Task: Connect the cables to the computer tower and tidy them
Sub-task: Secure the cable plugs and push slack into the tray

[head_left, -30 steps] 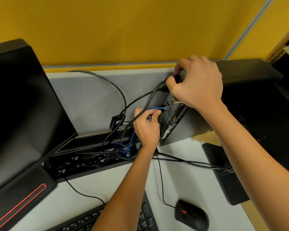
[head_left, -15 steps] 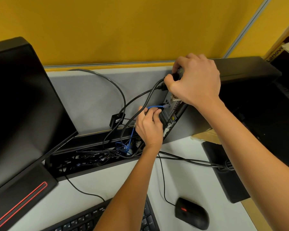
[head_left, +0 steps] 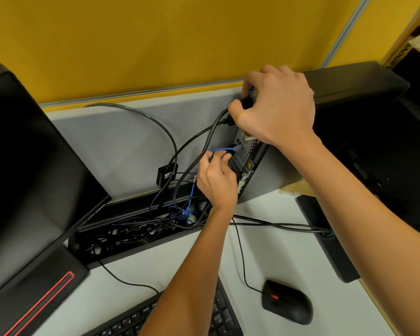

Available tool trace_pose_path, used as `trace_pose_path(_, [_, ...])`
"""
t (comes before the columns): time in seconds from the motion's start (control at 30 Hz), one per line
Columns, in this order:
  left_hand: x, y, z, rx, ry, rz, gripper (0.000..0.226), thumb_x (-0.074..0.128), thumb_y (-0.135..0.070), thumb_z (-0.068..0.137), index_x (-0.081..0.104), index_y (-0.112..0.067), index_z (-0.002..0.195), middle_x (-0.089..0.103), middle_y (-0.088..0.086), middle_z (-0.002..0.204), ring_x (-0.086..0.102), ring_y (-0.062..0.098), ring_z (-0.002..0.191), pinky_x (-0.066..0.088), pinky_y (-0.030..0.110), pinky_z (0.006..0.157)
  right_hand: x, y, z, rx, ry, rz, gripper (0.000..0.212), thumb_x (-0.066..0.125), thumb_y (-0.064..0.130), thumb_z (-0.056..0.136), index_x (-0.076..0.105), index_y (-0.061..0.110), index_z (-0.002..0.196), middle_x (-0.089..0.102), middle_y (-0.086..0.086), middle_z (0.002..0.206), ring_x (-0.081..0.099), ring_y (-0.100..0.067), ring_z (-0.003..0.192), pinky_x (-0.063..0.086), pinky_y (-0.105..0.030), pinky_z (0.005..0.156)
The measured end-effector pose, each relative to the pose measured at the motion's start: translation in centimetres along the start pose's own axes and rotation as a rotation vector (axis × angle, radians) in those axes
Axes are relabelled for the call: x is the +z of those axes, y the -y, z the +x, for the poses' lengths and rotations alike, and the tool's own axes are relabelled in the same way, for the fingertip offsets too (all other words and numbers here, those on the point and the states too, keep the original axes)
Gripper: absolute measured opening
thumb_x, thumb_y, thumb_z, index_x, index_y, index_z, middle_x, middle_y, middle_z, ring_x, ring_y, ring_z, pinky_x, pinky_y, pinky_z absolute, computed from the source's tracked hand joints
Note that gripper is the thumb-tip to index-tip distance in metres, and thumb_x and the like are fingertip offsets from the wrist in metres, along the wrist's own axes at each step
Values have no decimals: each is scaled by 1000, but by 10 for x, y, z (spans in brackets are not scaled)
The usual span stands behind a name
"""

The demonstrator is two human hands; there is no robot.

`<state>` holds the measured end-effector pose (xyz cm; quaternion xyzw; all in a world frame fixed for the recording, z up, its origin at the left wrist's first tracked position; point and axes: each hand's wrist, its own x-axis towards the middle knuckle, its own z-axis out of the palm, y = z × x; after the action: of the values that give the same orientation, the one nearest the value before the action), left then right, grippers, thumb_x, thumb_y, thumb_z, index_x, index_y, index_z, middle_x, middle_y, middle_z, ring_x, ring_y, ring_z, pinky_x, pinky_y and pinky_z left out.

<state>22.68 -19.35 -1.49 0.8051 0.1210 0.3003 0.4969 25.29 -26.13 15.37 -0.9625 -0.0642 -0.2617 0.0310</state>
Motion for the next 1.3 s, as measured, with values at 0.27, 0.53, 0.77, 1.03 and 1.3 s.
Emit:
trace_pose_path(0.27, [-19, -1, 4, 10, 372, 33, 19, 54, -16, 95, 68, -8, 106, 43, -4, 95, 60, 17, 72, 53, 40, 73, -1, 0, 0, 2, 5, 31, 32, 45, 47, 74, 63, 22, 82, 59, 3, 85, 52, -23, 90, 32, -31, 80])
trace_pose_path(0.53, [-9, -17, 0, -446, 322, -253, 20, 60, -7, 91, 70, -11, 108, 61, 11, 106, 63, 19, 91, 55, 26, 80, -3, -2, -2, 9, 32, 41, 31, 45, 46, 75, 64, 22, 83, 52, 5, 82, 52, -23, 93, 31, -31, 80])
trace_pose_path(0.77, [-3, -29, -2, -805, 126, -518, 12, 68, 0, 84, 73, -8, 92, 68, 13, 100, 66, 18, 88, 53, 19, 73, -3, 0, -1, 5, 24, 50, 30, 47, 45, 75, 65, 23, 84, 59, 3, 85, 53, -24, 93, 35, -34, 83])
trace_pose_path(1.03, [-17, -14, -13, -204, 247, -157, 22, 62, 1, 87, 70, -6, 107, 53, 8, 105, 57, 12, 84, 50, 13, 77, -3, 0, -1, 16, 24, 38, 28, 48, 45, 75, 65, 23, 84, 57, 4, 84, 52, -24, 93, 35, -33, 82])
trace_pose_path(1.3, [-27, -15, -8, 113, 272, 148, 17, 58, -19, 94, 66, -10, 105, 66, 4, 89, 61, 19, 63, 37, 26, 51, -4, 0, -1, 20, 32, 33, 28, 48, 46, 75, 65, 25, 83, 51, 8, 80, 53, -23, 92, 36, -34, 83])
